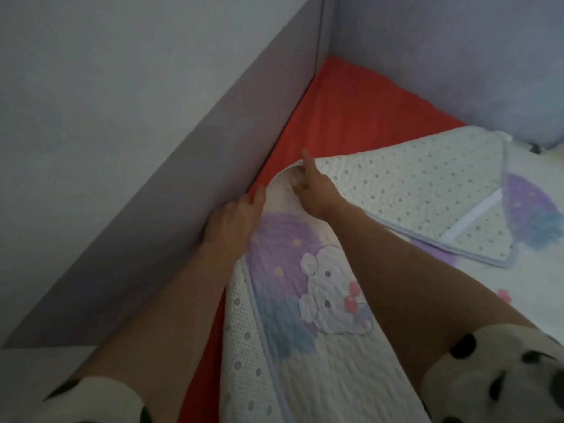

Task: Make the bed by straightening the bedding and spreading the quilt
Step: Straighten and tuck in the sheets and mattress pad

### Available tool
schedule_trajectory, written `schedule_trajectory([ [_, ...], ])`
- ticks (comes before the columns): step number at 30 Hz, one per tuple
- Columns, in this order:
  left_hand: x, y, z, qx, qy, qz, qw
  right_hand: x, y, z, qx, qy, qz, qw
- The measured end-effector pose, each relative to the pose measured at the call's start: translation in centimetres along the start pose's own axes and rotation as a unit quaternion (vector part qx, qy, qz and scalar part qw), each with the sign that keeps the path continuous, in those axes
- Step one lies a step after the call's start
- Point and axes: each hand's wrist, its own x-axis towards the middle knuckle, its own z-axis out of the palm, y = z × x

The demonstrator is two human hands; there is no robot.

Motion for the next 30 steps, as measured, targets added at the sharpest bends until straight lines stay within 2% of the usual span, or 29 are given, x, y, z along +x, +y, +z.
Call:
schedule_trajectory([
  [2,0.1,0.1,1.6,0.044,0.044,0.011,0.998,1.2,0.8,1.5,-0.014,-0.015,-0.047,0.999],
  [4,0.1,0.3,2.7,0.056,0.044,0.028,0.997,2.0,1.8,2.8,-0.043,-0.043,-0.079,0.995],
  [7,-0.3,0.3,3.6,0.123,-0.004,0.042,0.992,3.1,3.4,3.5,-0.078,-0.087,-0.075,0.99],
  [12,-0.2,0.3,5.2,0.179,-0.01,0.022,0.984,3.7,4.4,2.6,-0.076,-0.133,-0.089,0.984],
  [15,1.1,2.0,3.2,0.207,-0.074,0.008,0.975,2.2,4.6,1.2,-0.083,-0.102,-0.105,0.986],
  [19,3.5,4.7,1.8,0.188,-0.021,0.025,0.982,-0.7,6.3,-0.5,-0.098,-0.009,-0.067,0.993],
  [22,5.1,6.4,3.0,0.109,-0.006,0.074,0.991,-1.1,7.0,-1.3,-0.106,0.055,-0.066,0.991],
  [23,5.4,6.7,3.5,0.06,-0.032,0.081,0.994,-1.0,7.1,-1.6,-0.087,0.084,-0.084,0.989],
  [24,5.7,6.8,3.8,0.011,-0.075,0.064,0.995,-1.0,7.3,-2.0,-0.065,0.109,-0.106,0.986],
  [26,6.2,6.5,4.6,-0.046,-0.081,0.027,0.995,-0.5,8.1,-2.9,-0.057,0.139,-0.155,0.977],
  [28,6.9,6.0,5.4,-0.065,-0.065,0.006,0.996,-0.1,9.0,-3.7,-0.102,0.146,-0.188,0.966],
  [30,8.0,5.5,5.9,-0.074,-0.067,-0.022,0.995,0.8,10.0,-3.9,-0.176,0.129,-0.162,0.962],
])
